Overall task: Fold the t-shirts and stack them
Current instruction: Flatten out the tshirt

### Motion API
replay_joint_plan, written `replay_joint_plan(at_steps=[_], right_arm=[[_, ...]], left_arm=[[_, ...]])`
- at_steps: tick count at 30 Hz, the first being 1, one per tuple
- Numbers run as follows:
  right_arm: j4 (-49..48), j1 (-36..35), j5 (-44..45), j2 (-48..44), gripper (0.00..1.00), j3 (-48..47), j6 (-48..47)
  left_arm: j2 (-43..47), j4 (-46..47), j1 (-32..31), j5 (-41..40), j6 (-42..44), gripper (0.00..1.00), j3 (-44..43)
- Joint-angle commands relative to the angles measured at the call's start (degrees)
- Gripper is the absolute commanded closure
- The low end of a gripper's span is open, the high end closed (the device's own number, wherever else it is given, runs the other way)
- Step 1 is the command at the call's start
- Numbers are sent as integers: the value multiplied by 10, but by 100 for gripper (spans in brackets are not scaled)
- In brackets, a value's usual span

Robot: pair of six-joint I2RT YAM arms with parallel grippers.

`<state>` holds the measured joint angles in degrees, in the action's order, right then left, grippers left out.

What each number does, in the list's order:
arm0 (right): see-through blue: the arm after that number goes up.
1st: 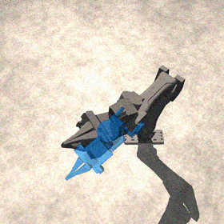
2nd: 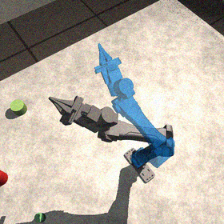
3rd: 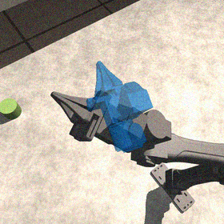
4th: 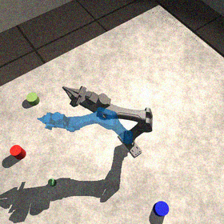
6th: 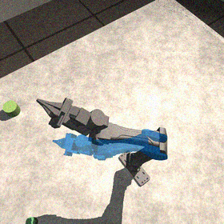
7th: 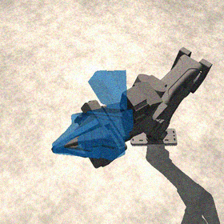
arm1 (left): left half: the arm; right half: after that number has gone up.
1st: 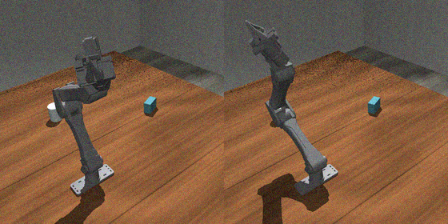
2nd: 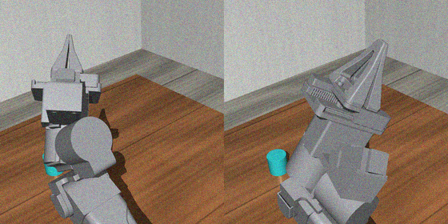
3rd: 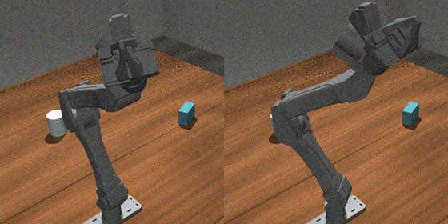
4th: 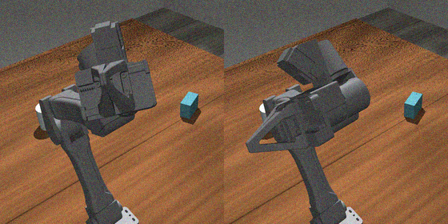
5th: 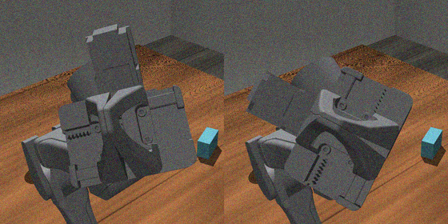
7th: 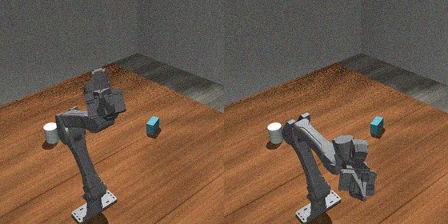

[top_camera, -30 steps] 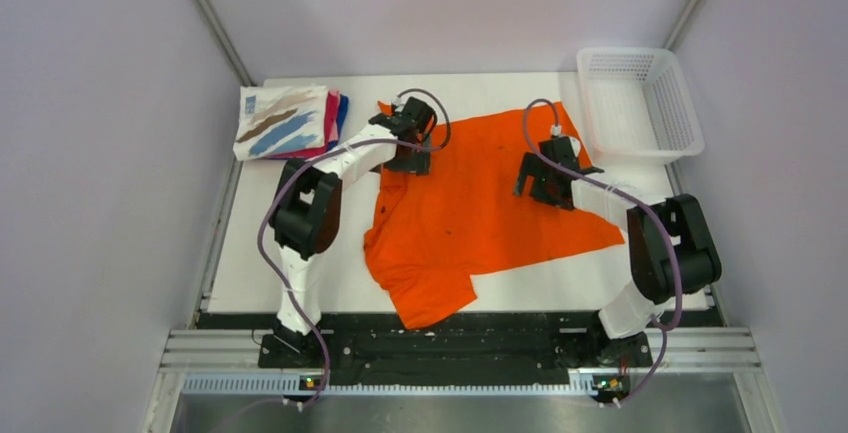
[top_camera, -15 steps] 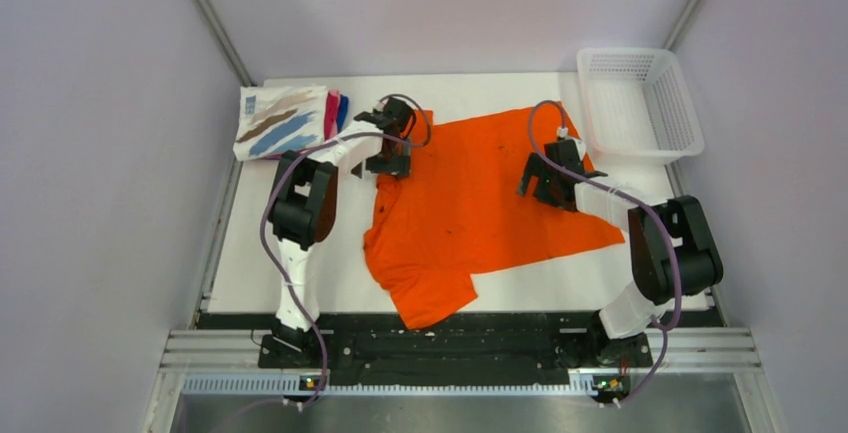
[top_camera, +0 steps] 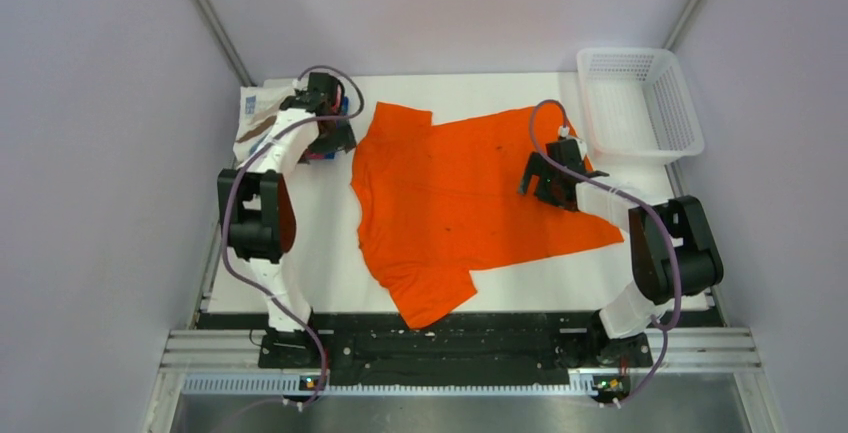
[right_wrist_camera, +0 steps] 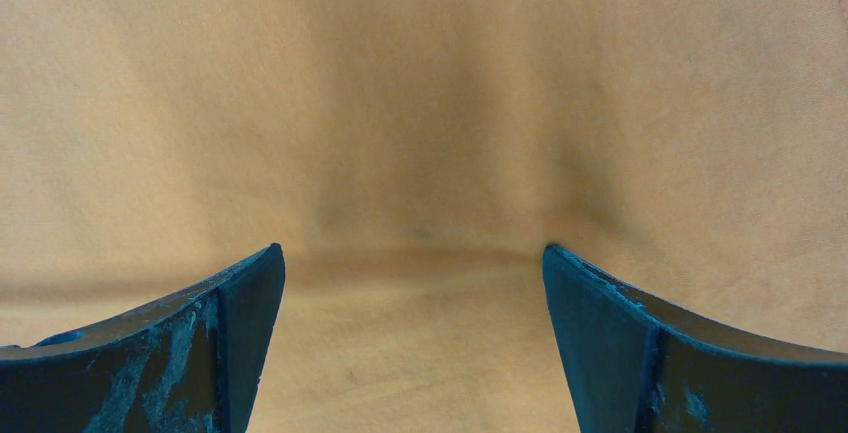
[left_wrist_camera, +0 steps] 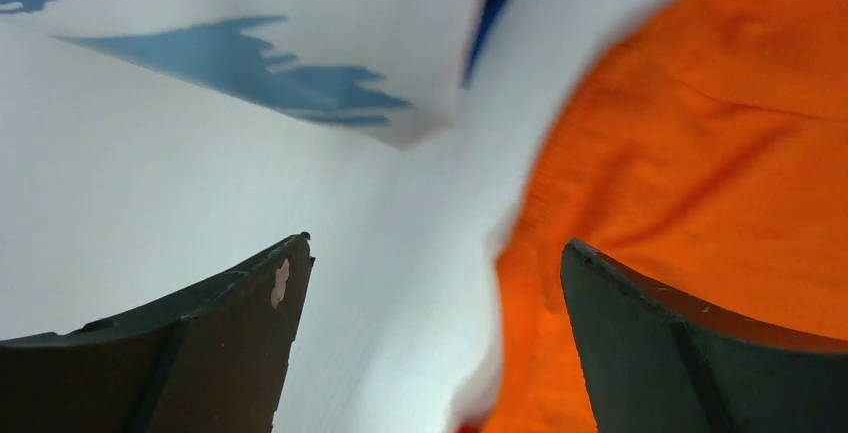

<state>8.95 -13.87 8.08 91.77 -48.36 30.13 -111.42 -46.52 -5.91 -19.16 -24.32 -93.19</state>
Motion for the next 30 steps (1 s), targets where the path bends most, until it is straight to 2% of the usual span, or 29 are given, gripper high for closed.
replay_joint_plan(at_steps=[1,8,12,16,24,30], right_arm=[[-5,8,-26,-11,1,11,4],[-16,8,-54,-29,1,-24,1],[-14,8,-39,-26,1,-49,-14],[-15,8,-19,-16,1,-44,-17],[8,3,13,-31,1,19,23],[35,-56,31,-94,1,104,83]], left_arm=[[85,29,-26,122,-21,1,37],[160,151,-82,276,-47,1,151],[141,171,-88,270,-66,1,190],[83,177,-88,283,-63,1,190],[-34,129,-77,173,-62,1,111],[-59,105,-68,115,-41,1,77]])
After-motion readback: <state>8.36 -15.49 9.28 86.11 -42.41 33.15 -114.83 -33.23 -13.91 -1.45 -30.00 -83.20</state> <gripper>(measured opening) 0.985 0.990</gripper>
